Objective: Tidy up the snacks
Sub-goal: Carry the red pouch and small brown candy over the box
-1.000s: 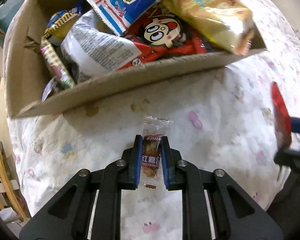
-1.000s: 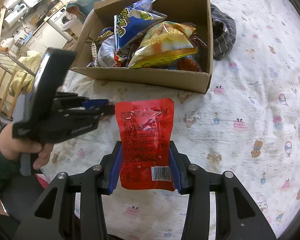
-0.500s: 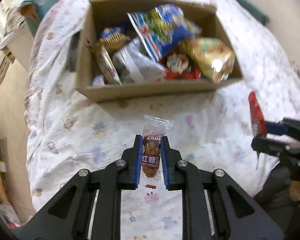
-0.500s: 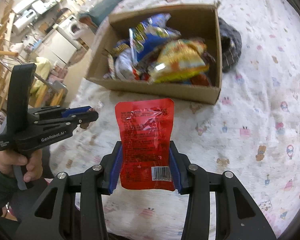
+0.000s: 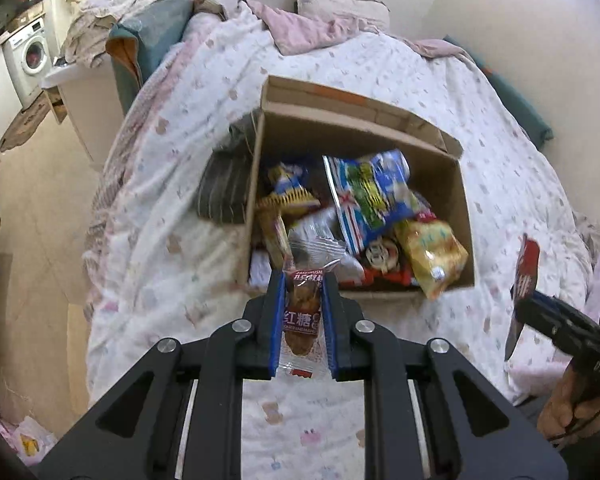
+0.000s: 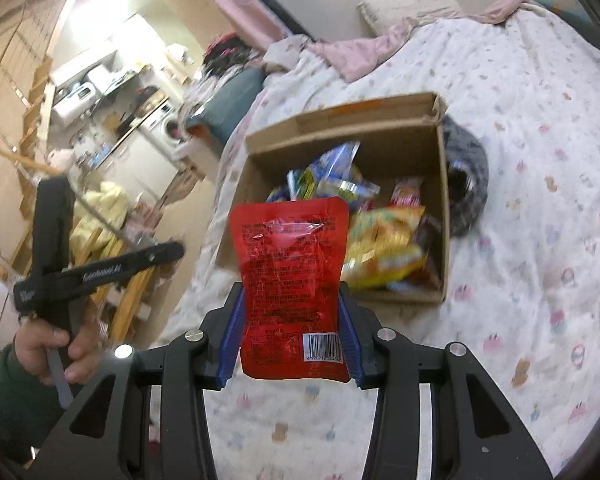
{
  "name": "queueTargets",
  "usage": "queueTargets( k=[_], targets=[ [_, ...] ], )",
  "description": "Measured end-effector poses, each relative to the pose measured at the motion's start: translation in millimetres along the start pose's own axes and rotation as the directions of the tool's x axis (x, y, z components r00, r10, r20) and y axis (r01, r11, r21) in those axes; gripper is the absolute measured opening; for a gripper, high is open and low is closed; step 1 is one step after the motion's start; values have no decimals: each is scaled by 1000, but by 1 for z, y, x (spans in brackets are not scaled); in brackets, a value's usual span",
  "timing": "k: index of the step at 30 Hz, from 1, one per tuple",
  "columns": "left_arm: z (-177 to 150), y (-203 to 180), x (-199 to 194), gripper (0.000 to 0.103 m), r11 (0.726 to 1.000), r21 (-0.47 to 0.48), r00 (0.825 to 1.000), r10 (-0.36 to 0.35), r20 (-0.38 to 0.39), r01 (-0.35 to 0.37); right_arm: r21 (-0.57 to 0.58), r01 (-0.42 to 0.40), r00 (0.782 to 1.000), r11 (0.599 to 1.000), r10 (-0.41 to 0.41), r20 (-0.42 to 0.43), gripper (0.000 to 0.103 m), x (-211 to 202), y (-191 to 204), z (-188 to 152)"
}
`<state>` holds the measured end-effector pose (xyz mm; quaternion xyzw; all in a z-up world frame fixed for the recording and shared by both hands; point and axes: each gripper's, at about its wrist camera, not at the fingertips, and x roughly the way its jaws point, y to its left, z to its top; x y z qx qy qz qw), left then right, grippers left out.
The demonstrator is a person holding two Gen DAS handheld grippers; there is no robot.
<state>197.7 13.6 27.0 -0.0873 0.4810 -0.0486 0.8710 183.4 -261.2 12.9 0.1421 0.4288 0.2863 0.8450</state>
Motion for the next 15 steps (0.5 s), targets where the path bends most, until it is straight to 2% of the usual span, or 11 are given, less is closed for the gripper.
queueTargets(
  k=[6,15],
  targets=[
    [19,0,12,15,1000,0,1000,1,5,-1,68,27,999,997,-29,30,45,16,-17,27],
    [35,3,55,15,1000,-7,999,11,-39,-11,123,145,988,982,-149,28,45,44,-46,53]
  ],
)
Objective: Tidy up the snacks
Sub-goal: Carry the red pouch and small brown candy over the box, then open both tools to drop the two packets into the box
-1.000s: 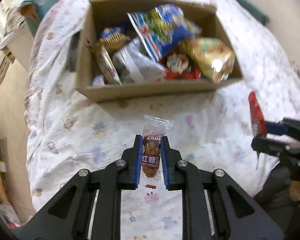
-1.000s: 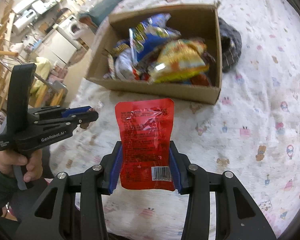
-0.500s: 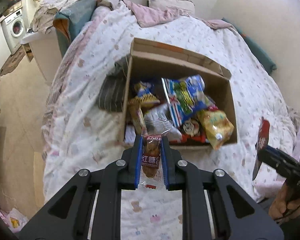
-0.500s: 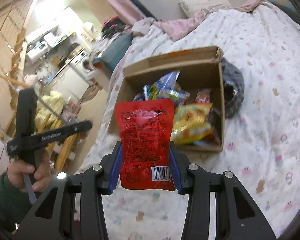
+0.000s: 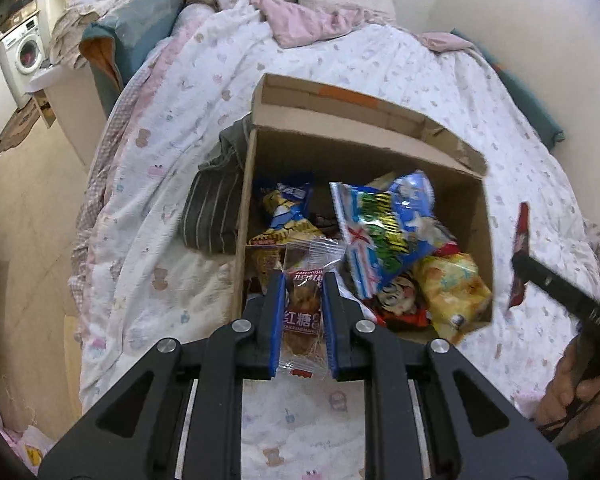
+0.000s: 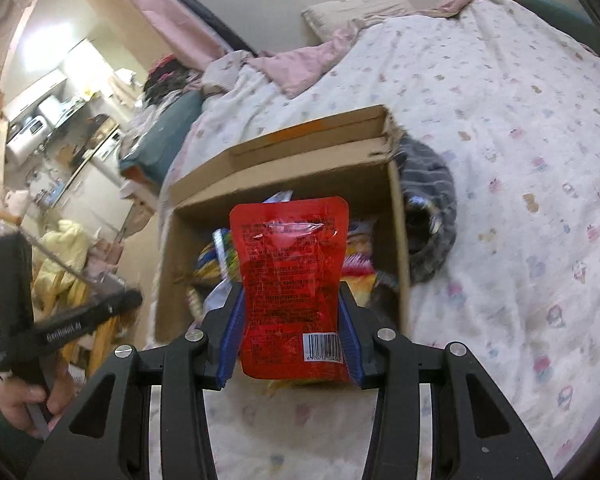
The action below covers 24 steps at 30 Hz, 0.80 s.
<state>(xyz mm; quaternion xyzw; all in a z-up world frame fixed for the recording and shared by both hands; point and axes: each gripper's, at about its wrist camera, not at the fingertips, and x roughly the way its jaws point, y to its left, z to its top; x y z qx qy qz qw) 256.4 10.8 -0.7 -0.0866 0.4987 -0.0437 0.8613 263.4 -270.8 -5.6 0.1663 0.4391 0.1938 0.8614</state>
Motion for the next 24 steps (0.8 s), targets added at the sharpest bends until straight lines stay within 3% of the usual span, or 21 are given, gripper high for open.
queueTargets(
  k=[10,16,24],
  targets=[
    [3,-7,27,15,999,34,999,32,12,-33,9,67,996,998,-68,50,47,28,-16,30],
    [3,-9,35,15,1000,23,1000,17,-6,-16,41,46,999,998,-45,-15,48,45,-21,31],
    [0,-21,35,16,997,67,1000,28,9,-29,57,37,999,998,-36,-7,52,44,-23,30]
  ],
)
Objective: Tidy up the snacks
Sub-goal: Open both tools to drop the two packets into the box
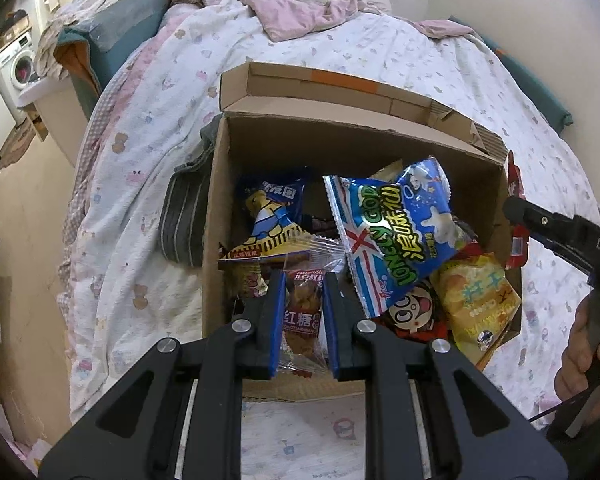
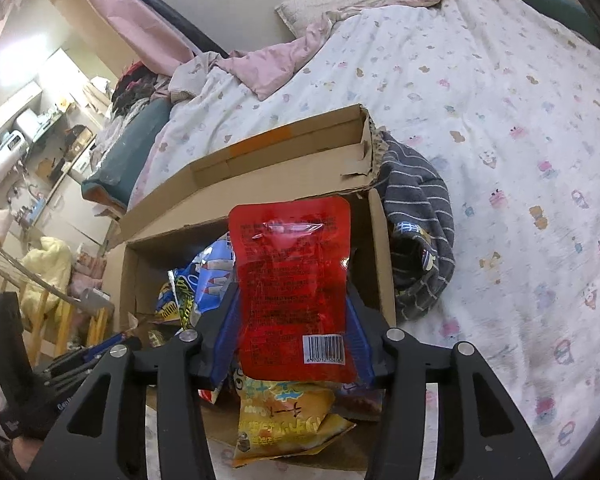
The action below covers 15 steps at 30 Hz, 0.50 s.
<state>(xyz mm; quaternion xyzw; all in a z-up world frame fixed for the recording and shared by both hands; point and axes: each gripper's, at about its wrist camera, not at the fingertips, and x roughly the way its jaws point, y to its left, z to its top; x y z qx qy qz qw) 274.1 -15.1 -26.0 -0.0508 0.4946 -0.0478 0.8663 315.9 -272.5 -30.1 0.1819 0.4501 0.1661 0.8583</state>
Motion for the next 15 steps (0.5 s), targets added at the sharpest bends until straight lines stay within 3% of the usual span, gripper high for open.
queueTargets(
  k=[7,9,10,11,15],
  targets=[
    [-2,-5,-2,21,1000,26,1000,2,-4,-2,0,-17,1000,1000,17,-3,65,-1,1,0],
    [-2,-6,-4,42,1000,28,1000,5,-1,-5,4,-18,1000,1000,18,16,81,-4,0,-1],
    [-3,-7,-5,60,1000,27,1000,14,6,-14,8,-27,999,1000,27,22,89,-5,0,-1],
    [-4,-7,-8,70,999,26,1000,20,21,-21,13,-36,999,999,36,32,91,-8,-1,-1],
    [-8,-15,-17,73,995,76,996,66,62,-71,-9,-44,998,999,45,53,97,-17,5,-1]
  ],
)
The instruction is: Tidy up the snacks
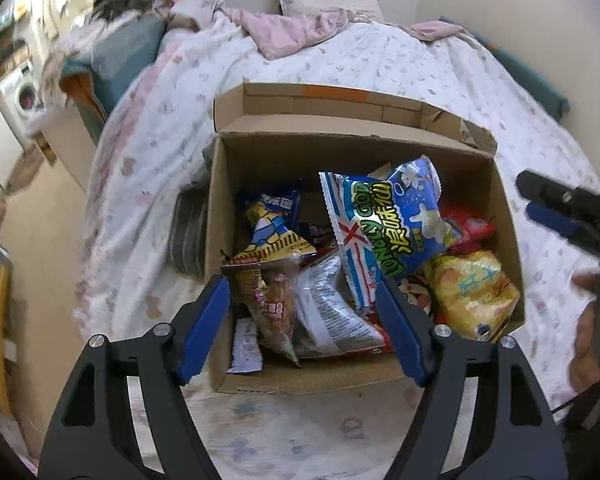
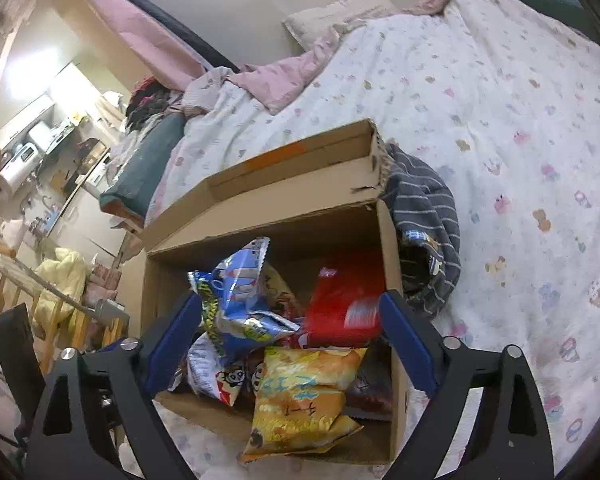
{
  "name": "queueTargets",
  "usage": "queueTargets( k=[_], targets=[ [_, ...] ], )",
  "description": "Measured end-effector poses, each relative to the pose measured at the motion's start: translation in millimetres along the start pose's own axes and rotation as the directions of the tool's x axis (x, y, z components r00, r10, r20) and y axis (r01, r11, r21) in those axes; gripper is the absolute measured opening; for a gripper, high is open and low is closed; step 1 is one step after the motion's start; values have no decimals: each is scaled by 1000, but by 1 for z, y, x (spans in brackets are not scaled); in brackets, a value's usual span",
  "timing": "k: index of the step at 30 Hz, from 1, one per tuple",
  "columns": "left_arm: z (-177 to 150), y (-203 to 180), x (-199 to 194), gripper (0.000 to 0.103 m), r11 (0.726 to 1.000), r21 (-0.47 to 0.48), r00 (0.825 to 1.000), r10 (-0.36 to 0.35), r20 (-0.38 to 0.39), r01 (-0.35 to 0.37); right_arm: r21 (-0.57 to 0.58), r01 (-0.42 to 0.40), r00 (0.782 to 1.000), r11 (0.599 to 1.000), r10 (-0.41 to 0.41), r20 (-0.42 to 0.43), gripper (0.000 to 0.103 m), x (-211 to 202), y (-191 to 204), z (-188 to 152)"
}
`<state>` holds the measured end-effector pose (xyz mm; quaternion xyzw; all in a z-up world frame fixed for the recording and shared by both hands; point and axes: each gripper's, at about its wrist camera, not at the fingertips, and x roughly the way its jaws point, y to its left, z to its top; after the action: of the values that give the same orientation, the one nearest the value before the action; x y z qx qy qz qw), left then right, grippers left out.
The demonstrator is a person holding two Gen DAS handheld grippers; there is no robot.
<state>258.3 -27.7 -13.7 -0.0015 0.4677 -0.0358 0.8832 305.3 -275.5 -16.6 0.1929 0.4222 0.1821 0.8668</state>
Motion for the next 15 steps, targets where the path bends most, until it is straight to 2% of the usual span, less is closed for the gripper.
queueTargets(
  k=[3,9,10,11,13,15],
  targets=[
    [-1,0,-8,73,999,5,998,52,35,-52,-51,8,999,999,-6,42,98,-11,12,-3],
    [-2,12,-41,73,996,-60,988,79,134,-72,-115,39,993,993,-26,118,103,-42,37,-13],
    [-3,13,-49,75,995,-65,984,87,158,-77,-113,43,992,993,-29,122,103,-47,39,-15],
    [-4,14,-56,83,994,-70,980,95,175,-84,-106,48,992,993,-34,124,103,-52,41,-17],
    [-8,18,-69,93,993,-81,973,104,208,-89,-100,33,991,994,-20,131,103,-60,43,-22],
    [-14,22,-82,94,993,-95,966,97,238,-77,-96,52,989,994,-38,143,103,-71,43,-31]
  ],
)
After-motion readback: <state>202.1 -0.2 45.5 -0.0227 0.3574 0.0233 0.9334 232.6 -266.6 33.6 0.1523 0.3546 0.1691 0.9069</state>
